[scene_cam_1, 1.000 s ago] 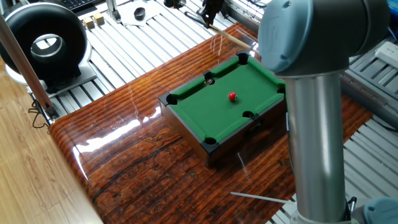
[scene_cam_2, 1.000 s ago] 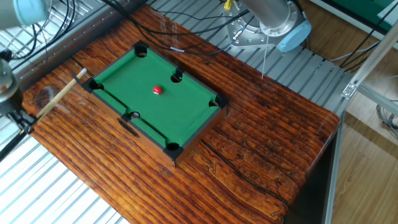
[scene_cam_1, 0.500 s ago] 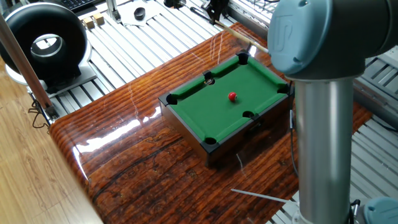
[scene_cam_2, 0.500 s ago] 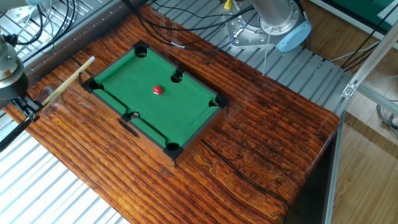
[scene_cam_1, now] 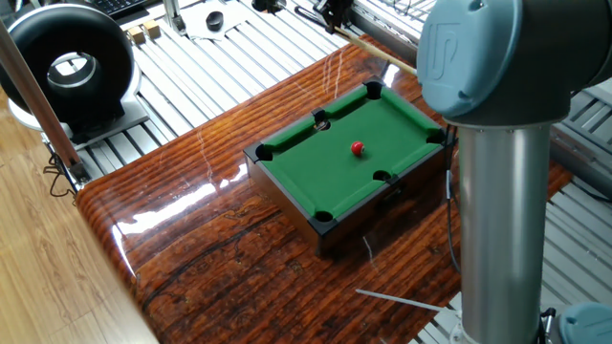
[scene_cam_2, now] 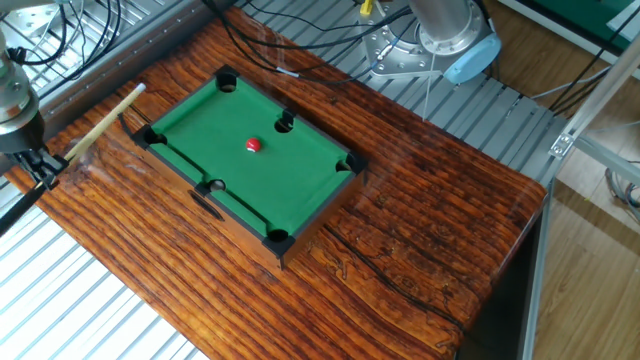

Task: Hit the pool ball

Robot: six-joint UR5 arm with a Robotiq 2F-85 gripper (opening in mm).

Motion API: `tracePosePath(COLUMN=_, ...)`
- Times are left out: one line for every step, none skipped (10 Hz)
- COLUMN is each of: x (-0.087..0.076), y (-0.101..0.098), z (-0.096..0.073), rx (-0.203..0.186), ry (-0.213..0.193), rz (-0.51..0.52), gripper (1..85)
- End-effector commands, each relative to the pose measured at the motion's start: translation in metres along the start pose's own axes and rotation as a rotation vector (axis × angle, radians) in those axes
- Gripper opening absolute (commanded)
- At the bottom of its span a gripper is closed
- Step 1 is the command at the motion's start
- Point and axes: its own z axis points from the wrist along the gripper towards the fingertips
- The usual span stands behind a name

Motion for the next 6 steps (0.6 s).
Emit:
tracePosePath(x=0.002, y=0.009, z=-0.002, rx=-0.038, ry=0.002, rz=0.055, gripper=1.0)
tracePosePath(x=0.004, y=0.010, z=-0.002, rx=-0.039, ry=0.012, rz=0.118, gripper=1.0)
tracePosePath(x=0.006, y=0.007, z=-0.002, rx=-0.027, ry=0.019, rz=0.172, gripper=1.0)
tracePosePath(x=0.005, y=0.005, z=-0.002, rx=-0.022, ry=0.018, rz=0.222, gripper=1.0)
tracePosePath(x=-0.003, y=0.019, z=-0.004, rx=-0.042, ry=-0.007, rz=0.251, gripper=1.0)
tracePosePath(x=-0.006, y=0.038, z=-0.003, rx=-0.059, ry=-0.018, rz=0.255, gripper=1.0)
